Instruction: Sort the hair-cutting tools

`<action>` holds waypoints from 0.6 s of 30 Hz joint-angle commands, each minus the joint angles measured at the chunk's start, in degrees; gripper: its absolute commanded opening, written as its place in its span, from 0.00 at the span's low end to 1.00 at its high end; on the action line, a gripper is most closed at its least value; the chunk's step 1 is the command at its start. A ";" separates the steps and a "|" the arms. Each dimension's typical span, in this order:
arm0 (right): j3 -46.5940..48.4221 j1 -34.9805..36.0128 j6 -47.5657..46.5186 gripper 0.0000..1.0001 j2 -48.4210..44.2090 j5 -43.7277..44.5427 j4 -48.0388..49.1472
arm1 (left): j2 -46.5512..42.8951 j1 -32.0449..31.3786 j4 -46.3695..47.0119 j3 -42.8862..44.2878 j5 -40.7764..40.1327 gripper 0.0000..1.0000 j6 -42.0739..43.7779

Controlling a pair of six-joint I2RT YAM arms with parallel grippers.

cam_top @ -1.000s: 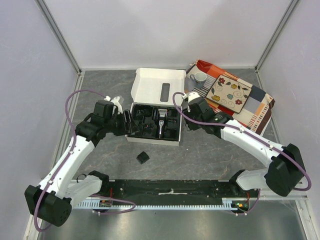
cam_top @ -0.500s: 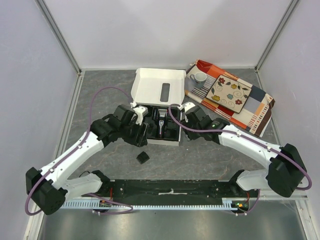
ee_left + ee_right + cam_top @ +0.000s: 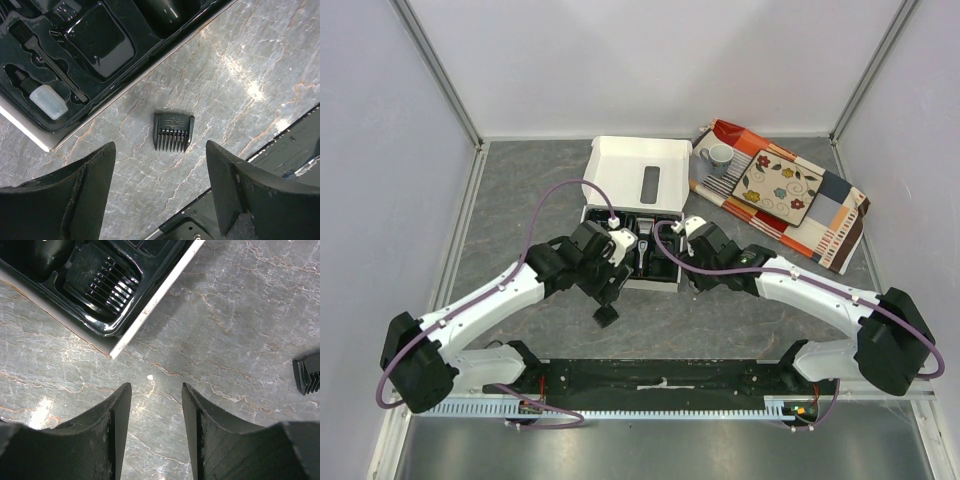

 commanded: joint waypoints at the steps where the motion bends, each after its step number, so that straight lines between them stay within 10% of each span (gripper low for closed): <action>1: -0.43 0.76 0.55 0.53 -0.89 -0.98 2.74 | 5.10 -0.59 0.10 0.82 -3.40 0.80 2.93; 18: -1.40 2.34 0.29 0.54 1.92 -2.83 5.46 | 12.42 -2.70 -1.49 3.56 -7.80 0.79 9.60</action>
